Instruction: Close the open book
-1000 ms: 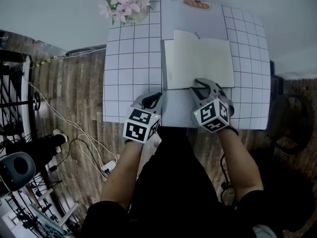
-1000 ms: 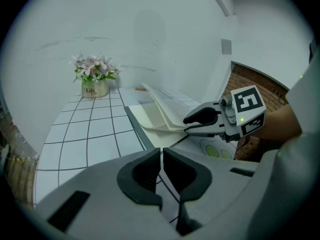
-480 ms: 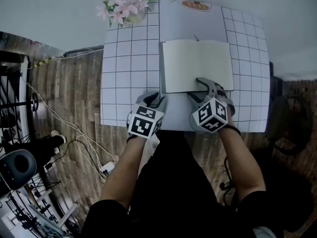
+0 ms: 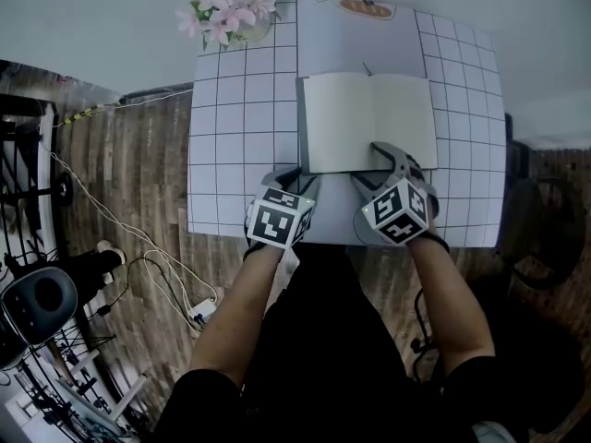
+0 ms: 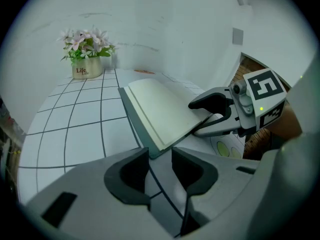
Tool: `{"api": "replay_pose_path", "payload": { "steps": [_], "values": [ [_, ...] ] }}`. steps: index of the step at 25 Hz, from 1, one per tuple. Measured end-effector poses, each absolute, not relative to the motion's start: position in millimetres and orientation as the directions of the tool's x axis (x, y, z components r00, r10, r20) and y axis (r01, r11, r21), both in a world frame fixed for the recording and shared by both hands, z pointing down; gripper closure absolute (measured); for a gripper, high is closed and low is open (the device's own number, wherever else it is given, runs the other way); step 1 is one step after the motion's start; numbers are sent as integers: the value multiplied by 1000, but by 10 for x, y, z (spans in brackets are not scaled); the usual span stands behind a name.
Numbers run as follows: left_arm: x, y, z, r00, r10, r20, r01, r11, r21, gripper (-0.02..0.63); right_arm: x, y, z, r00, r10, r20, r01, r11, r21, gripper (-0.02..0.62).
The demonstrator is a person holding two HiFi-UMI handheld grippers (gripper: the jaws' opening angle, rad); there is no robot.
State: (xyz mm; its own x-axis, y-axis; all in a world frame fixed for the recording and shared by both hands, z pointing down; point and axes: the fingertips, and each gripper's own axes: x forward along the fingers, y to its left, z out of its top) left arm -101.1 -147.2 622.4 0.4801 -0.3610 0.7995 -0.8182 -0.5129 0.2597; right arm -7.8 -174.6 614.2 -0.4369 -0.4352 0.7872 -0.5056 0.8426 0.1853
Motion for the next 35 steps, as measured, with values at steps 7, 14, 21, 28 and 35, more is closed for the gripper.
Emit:
{"api": "replay_pose_path", "payload": {
  "steps": [7, 14, 21, 28, 35],
  "values": [
    [-971, -1532, 6211, 476, -382, 792, -846, -444, 294, 479, -56, -1743, 6142, -458, -443, 771, -540, 827, 154, 318],
    [-936, -1577, 6193, 481, -416, 772, -855, -416, 309, 477, -53, -1744, 6138, -468, -452, 760, -555, 819, 145, 319],
    [-879, -1619, 6164, 503, -445, 741, -850, -411, 330, 478, -53, -1738, 6137, -470, -458, 754, -552, 820, 154, 319],
    [-901, -1667, 6155, 508, -470, 722, -851, -402, 337, 479, -68, -1729, 6126, -471, -471, 746, -512, 834, 203, 319],
    [-969, -1681, 6203, 438, -472, 765, -857, -477, 196, 549, -66, -1734, 6123, -481, -467, 742, -517, 834, 190, 318]
  ]
}}
